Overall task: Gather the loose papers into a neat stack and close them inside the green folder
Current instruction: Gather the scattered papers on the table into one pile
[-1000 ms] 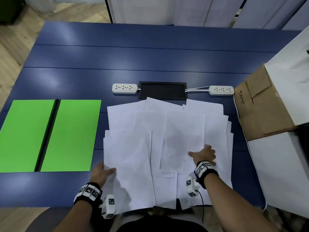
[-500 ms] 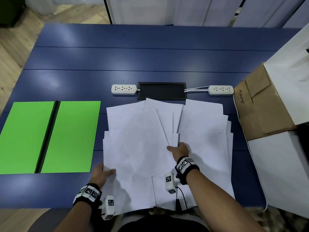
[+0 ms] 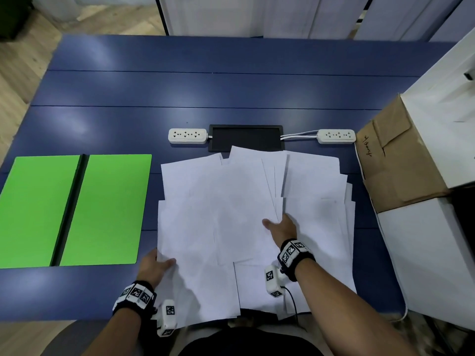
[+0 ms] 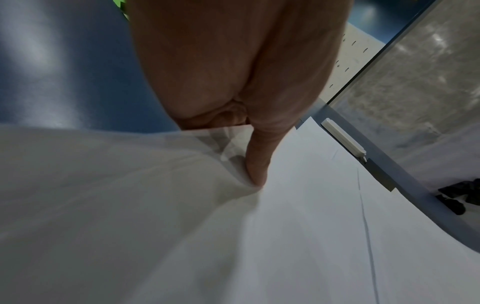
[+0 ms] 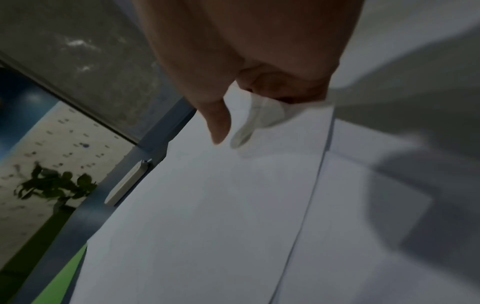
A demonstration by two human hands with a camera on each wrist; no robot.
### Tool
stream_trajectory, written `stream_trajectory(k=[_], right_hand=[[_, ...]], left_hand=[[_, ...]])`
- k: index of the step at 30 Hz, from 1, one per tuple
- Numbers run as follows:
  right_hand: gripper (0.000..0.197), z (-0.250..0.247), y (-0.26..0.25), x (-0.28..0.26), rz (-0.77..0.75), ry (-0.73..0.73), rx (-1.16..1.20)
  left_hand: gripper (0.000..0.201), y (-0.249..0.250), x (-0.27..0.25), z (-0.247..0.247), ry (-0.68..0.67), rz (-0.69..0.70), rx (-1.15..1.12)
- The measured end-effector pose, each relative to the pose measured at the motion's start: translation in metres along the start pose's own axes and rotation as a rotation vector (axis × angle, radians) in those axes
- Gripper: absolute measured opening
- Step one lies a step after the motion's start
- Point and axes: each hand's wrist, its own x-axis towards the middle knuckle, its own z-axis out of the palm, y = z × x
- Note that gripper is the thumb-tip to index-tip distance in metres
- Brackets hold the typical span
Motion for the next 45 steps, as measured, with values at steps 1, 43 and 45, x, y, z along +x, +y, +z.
stream_trajectory(k=[1, 43, 45], right_hand=[[0.041, 0.001, 0.001, 0.0, 0.01, -0.013, -0.014], [0.063, 0.066, 0.002, -0.058, -0.027, -0.198, 0.024], [0.071, 0.075, 0.001, -0.062, -0.024, -0.092, -0.024]], left_hand=[[0.019, 0.002, -0.002, 0.0, 0.001, 0.004, 0.007], [0.072, 0.013, 0.004, -0.011, -0.024, -0.313, -0.439], [0.056, 0.006, 0.009, -0.01, 0.026, -0.232, -0.329]])
